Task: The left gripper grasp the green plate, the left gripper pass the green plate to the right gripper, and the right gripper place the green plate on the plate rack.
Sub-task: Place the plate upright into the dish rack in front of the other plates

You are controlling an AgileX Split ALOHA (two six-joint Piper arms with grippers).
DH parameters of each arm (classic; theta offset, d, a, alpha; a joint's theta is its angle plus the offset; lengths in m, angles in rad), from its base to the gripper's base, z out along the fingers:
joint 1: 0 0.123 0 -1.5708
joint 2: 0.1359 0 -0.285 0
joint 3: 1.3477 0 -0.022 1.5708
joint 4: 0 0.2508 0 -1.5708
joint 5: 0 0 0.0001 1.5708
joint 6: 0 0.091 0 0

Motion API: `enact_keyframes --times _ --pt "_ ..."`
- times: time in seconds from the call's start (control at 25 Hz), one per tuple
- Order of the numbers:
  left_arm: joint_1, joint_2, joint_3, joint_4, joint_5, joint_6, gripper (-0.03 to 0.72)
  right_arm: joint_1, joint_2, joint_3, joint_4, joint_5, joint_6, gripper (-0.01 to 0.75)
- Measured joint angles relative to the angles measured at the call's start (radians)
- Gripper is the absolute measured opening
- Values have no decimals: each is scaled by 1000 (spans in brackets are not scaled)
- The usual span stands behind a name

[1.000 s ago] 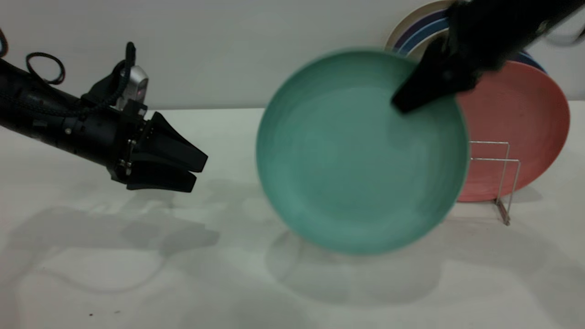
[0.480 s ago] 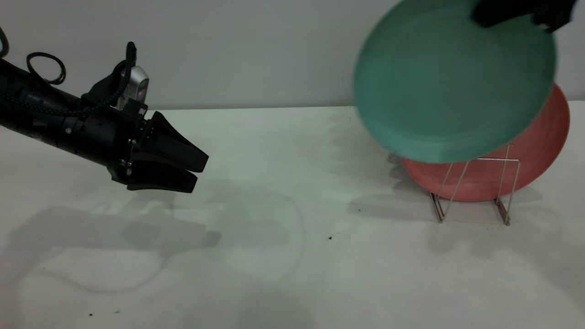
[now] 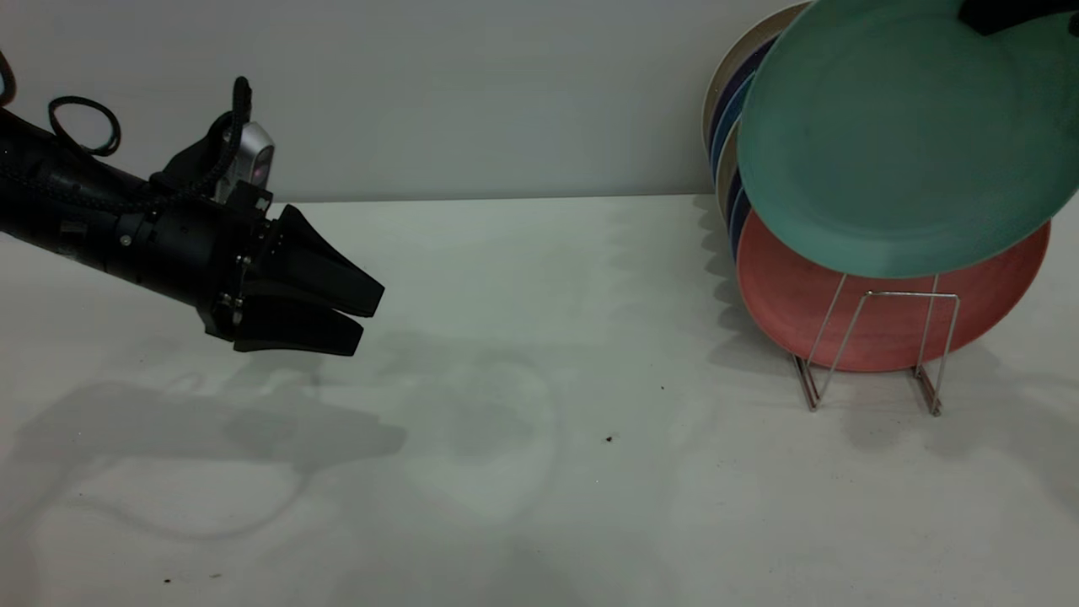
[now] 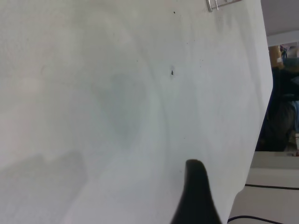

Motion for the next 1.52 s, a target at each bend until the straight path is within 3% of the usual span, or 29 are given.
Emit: enact_keyframes --times 1.08,1.24,1.52 --pt "0 -1 0 1 11 -6 589 -1 49 59 74 -32 -62 90" --pt "0 -1 0 1 21 -6 589 -1 53 59 75 -31 -63 154" --pt "0 -1 0 1 32 -6 589 -1 53 59 82 -19 -61 364"
